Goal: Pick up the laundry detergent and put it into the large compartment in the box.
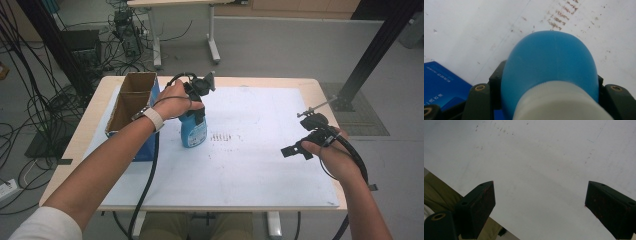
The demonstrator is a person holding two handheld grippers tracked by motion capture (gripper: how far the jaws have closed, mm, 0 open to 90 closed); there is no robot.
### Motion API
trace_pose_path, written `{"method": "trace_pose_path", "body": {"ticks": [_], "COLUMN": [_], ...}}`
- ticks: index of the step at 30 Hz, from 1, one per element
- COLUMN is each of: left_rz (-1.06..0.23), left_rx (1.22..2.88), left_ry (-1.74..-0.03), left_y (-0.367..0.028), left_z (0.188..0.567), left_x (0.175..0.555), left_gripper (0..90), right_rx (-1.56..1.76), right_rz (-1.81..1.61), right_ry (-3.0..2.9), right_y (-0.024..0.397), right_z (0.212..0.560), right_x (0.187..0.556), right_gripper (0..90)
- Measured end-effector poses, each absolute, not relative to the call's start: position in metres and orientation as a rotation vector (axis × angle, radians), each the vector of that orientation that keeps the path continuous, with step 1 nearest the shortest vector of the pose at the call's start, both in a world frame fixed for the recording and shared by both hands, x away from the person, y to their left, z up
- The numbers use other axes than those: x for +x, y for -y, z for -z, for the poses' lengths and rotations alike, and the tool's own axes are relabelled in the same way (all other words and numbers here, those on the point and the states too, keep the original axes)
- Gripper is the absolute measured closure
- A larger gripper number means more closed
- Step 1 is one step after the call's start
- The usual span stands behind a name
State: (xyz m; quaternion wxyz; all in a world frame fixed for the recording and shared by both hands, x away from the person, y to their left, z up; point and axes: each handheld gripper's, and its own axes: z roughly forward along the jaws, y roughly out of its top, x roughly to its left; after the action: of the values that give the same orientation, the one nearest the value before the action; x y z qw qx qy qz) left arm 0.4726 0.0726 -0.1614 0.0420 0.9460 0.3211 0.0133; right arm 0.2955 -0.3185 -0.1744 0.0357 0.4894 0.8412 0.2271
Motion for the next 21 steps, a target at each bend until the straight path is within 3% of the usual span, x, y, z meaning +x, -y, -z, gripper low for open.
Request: {"method": "trace_pose_path", "body": {"ticks": [21], "left_rz": [-0.042], "left_rx": [2.889], "left_ry": [-0.985], "left_y": [-0.0734], "left_z": [0.1616], "left_x": [0.4717], "left_gripper": [39.4], "right_rx": [1.507], "right_rz": [-0.702], "right_ry": [-2.580], "right_y": [0.3199], "right_z": [0.1750], "right_x": [0.2937], "right_gripper": [9.1]}}
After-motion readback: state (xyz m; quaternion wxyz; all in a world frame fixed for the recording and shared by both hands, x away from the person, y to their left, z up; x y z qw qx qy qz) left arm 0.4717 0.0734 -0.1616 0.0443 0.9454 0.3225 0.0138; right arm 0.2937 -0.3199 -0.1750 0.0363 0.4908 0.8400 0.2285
